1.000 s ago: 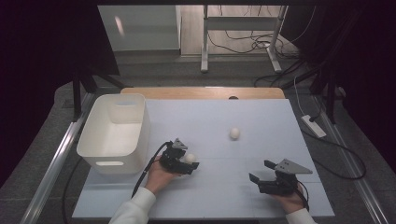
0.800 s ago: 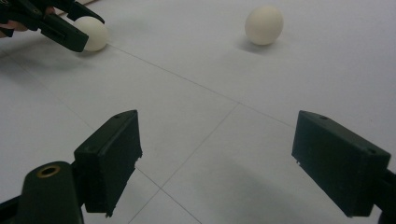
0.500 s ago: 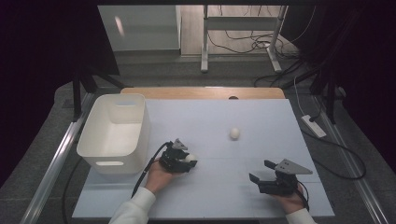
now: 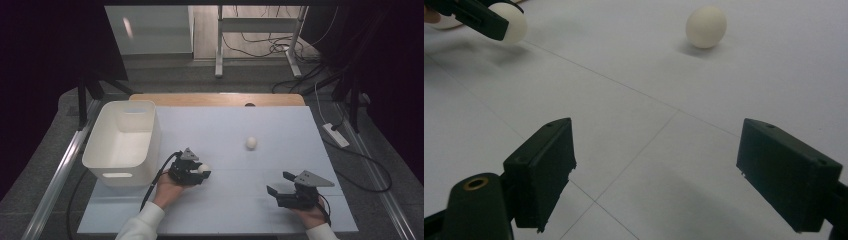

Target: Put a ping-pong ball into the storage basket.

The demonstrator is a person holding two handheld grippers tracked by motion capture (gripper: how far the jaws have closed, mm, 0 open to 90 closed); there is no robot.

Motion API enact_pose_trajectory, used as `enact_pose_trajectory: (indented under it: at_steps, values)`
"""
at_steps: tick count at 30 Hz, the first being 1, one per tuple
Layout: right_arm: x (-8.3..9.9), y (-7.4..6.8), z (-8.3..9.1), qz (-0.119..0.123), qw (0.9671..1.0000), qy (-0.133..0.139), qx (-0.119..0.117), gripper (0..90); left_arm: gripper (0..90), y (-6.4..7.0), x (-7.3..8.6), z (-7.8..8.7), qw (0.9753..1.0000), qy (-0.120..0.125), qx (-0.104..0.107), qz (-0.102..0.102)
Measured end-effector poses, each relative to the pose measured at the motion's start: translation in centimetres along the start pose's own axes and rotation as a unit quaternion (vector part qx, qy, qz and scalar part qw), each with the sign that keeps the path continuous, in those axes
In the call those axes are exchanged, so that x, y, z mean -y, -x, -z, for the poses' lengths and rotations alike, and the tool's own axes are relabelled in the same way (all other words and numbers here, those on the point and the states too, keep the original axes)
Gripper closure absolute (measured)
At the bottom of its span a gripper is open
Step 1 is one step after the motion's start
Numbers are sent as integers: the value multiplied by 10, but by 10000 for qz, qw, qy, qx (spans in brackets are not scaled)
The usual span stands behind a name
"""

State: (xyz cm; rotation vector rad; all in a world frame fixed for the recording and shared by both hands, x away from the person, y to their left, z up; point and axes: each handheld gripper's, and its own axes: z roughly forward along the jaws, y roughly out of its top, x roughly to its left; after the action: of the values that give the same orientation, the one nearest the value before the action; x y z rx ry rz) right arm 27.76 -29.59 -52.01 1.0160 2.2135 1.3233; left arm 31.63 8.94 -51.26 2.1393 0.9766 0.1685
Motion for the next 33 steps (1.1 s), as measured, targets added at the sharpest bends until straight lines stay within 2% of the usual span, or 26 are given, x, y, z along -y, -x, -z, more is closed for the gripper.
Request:
enact_pose_trajectory:
  at_steps: [20,33]
  values:
    - [0,0,0,5,10000,11,21,155,509,6,-1,16,9994,334,68,-7]
    - [0,0,0,6,10000,11,26,155,509,8,-2,32,9980,638,39,21]
